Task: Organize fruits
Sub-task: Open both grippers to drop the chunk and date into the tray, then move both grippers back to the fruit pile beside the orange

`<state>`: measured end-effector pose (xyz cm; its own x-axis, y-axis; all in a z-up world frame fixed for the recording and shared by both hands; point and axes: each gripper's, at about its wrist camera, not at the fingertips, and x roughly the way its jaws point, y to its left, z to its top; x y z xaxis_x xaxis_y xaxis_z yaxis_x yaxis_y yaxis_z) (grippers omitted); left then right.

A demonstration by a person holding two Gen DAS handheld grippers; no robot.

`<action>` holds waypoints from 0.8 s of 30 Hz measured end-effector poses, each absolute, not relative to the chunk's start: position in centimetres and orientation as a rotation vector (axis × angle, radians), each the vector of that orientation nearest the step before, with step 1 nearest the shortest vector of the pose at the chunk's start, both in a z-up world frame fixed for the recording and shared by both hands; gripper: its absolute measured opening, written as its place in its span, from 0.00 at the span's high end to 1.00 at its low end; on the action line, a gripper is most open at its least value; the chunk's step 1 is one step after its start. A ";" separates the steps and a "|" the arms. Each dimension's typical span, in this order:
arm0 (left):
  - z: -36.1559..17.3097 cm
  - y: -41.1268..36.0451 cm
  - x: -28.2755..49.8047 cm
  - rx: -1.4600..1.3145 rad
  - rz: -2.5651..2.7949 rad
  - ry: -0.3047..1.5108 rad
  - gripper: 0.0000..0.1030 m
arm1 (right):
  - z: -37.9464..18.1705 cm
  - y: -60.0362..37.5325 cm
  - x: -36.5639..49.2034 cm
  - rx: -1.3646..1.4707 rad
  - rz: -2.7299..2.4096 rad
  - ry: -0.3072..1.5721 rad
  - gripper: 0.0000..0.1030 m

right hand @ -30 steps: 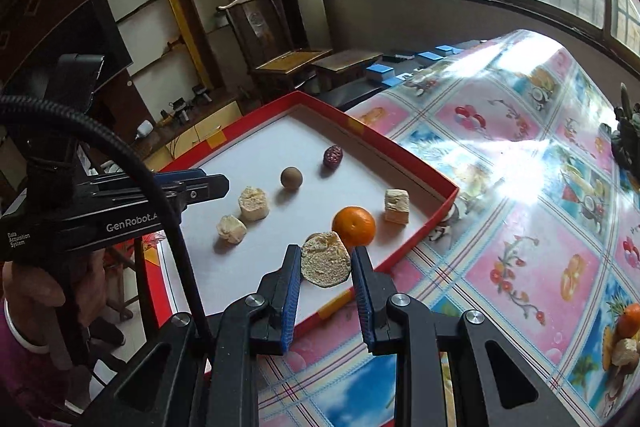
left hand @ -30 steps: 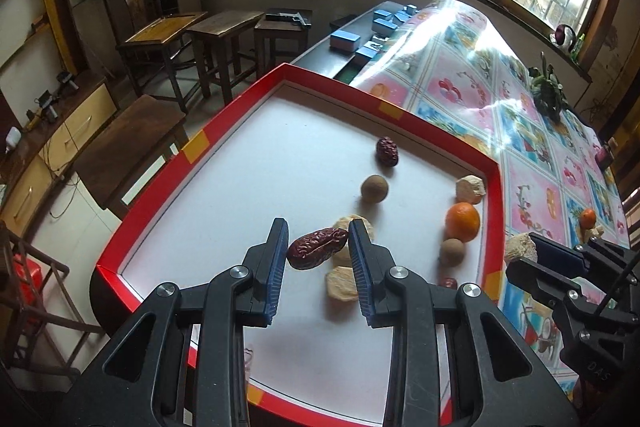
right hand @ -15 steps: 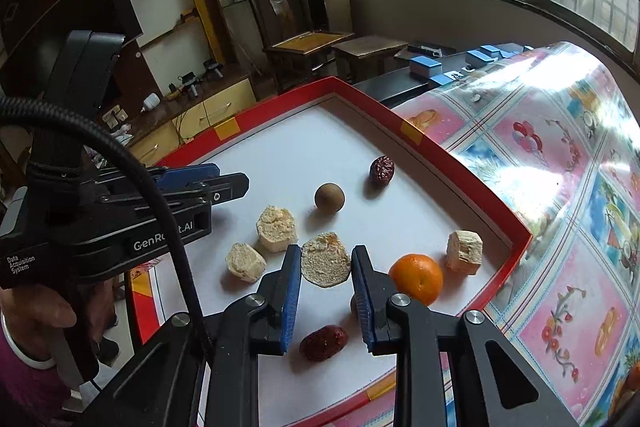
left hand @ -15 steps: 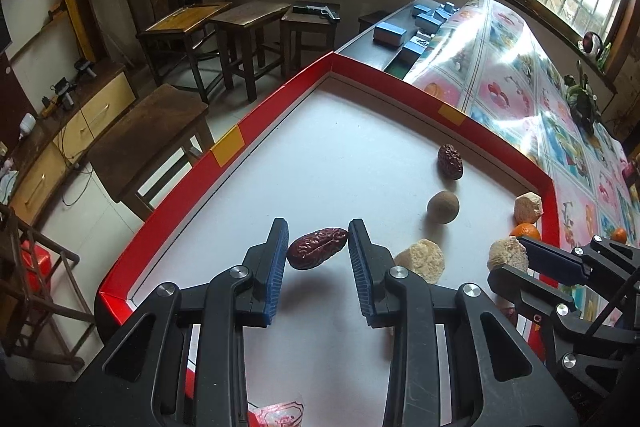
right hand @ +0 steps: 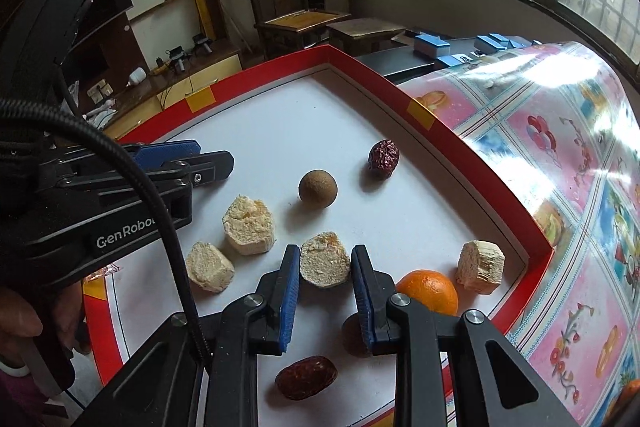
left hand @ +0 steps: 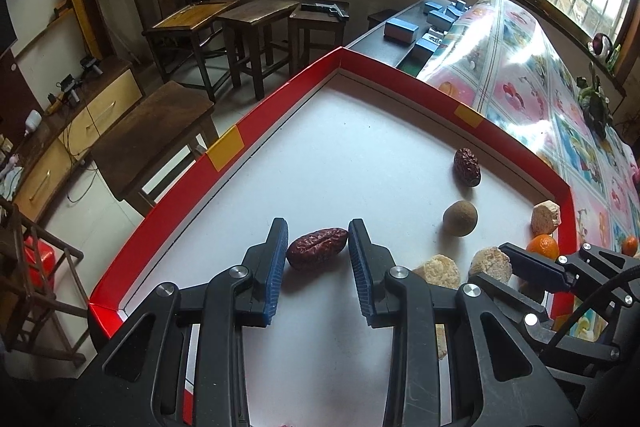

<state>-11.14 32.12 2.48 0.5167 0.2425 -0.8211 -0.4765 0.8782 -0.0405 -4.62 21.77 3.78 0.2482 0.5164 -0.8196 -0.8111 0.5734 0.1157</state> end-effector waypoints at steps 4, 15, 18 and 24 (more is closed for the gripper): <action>2.7 31.7 -11.2 -0.249 0.454 0.928 0.47 | 4.3 21.3 -4.9 -0.338 0.933 0.948 0.65; 5.1 29.7 -12.2 -0.198 0.495 0.853 0.41 | 6.7 17.6 -5.7 -0.226 0.915 0.911 0.60; 5.8 28.8 -12.4 -0.174 0.496 0.834 0.41 | 7.3 16.8 -5.9 -0.207 0.906 0.901 0.60; 6.9 27.2 -12.6 -0.156 0.490 0.807 0.33 | 7.9 15.6 -6.6 -0.192 0.890 0.888 0.59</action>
